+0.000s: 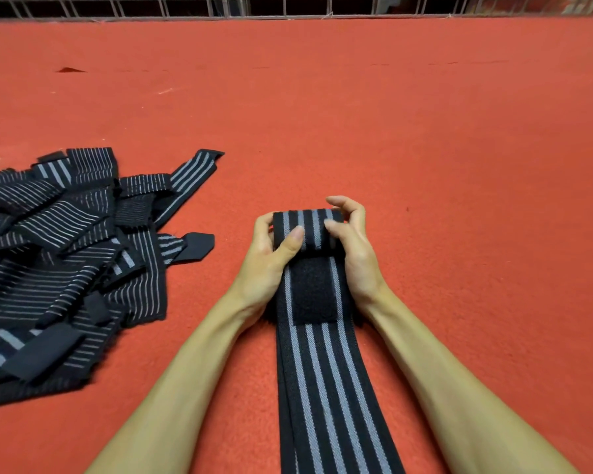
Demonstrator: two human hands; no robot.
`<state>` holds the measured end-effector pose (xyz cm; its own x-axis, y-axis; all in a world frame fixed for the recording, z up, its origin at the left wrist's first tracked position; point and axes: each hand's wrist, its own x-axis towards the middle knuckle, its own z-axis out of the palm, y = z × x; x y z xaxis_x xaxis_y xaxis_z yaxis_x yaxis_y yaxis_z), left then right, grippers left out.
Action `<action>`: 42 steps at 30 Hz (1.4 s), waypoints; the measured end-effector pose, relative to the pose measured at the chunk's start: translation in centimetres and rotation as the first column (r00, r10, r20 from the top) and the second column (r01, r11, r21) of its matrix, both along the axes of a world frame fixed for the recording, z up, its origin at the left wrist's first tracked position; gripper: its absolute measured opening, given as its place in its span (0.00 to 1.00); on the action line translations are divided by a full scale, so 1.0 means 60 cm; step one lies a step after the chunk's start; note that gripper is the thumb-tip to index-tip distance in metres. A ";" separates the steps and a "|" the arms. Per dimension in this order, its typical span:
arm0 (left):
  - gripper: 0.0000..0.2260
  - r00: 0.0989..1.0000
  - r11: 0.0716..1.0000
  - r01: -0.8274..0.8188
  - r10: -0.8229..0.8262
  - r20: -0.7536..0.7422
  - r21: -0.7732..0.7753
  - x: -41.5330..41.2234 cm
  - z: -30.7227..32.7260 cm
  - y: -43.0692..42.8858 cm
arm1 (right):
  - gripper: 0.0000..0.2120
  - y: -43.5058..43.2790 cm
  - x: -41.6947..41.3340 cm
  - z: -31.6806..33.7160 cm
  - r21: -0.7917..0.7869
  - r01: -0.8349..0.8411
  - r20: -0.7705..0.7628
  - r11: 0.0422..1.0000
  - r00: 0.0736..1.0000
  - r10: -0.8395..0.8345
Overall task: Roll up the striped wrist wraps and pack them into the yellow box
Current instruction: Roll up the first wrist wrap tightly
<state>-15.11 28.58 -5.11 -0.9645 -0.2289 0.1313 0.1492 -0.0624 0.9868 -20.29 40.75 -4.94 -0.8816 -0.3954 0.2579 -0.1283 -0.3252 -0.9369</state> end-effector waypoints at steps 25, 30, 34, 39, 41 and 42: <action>0.25 0.999 0.991 0.034 -0.034 0.004 -0.128 0.002 -0.005 -0.003 | 0.14 0.001 0.011 -0.010 0.044 0.038 0.070 0.998 0.997 -0.041; 0.23 0.999 0.997 0.015 -0.013 0.034 -0.075 0.002 0.002 0.010 | 0.17 0.007 0.010 -0.005 0.009 0.064 0.010 0.998 0.998 -0.064; 0.28 0.997 0.997 0.025 -0.019 0.079 -0.079 0.005 -0.004 0.011 | 0.15 0.008 0.012 -0.010 0.096 0.091 -0.047 0.991 0.995 -0.087; 0.31 0.993 0.997 0.076 -0.073 0.088 -0.034 -0.006 -0.011 -0.003 | 0.21 0.001 0.007 -0.011 0.210 0.185 -0.072 0.960 0.982 -0.174; 0.27 0.998 0.998 0.055 -0.054 0.039 -0.021 -0.007 -0.010 -0.003 | 0.24 0.004 0.002 -0.014 0.241 0.225 -0.091 0.944 0.974 -0.209; 0.25 0.999 0.998 0.054 -0.054 -0.003 -0.028 -0.008 -0.011 -0.005 | 0.26 0.004 0.001 -0.016 0.257 0.230 -0.100 0.938 0.972 -0.211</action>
